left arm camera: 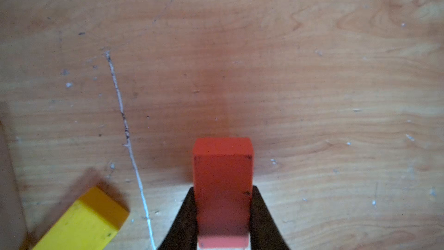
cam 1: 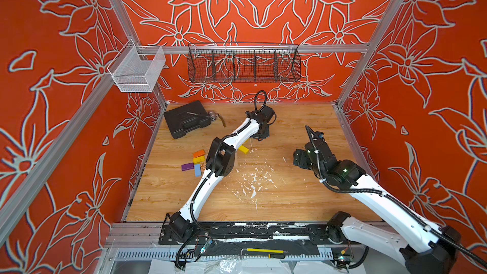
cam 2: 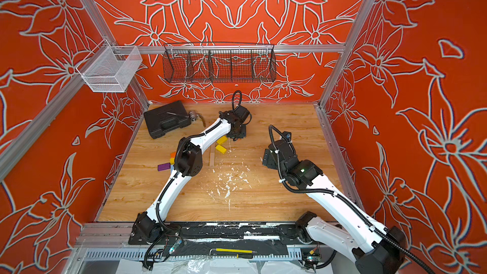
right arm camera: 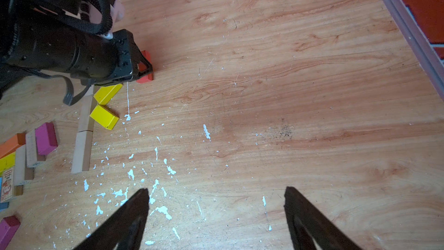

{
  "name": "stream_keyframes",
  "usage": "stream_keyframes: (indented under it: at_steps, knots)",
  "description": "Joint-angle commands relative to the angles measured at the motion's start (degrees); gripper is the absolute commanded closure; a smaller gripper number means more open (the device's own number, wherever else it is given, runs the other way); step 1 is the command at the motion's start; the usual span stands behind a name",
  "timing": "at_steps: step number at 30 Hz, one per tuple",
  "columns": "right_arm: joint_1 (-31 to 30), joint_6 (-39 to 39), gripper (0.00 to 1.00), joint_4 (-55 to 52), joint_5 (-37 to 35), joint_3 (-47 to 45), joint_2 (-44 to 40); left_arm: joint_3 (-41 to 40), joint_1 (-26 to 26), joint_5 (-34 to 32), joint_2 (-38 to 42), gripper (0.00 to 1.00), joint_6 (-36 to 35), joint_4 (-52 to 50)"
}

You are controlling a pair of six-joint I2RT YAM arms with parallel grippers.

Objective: Assemble the letter k with building blocks
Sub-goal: Place the building block at the center of the board.

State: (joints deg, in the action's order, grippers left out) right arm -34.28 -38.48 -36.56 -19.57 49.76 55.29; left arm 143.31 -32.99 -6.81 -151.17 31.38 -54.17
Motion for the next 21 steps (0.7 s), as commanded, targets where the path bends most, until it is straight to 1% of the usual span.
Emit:
stream_keyframes:
  at_steps: [1,7,17,21]
  knots:
    - [0.36,-1.74,0.10,0.27,-1.77,-0.86,-0.71,0.94,0.12,0.92,-2.27,0.72,1.87,-0.13]
    - [0.42,-1.76,0.10,0.26,-1.87,-1.07,-0.97,0.85,0.22,0.74,-3.07,0.62,1.64,-0.04]
    - [0.38,-2.32,0.10,0.17,-2.20,-1.59,-1.80,0.86,0.44,0.57,-2.31,0.61,2.11,-0.14]
    - [0.40,-2.30,0.10,0.17,-2.03,-1.59,-2.01,0.79,0.41,1.53,-1.20,0.60,3.15,-0.13]
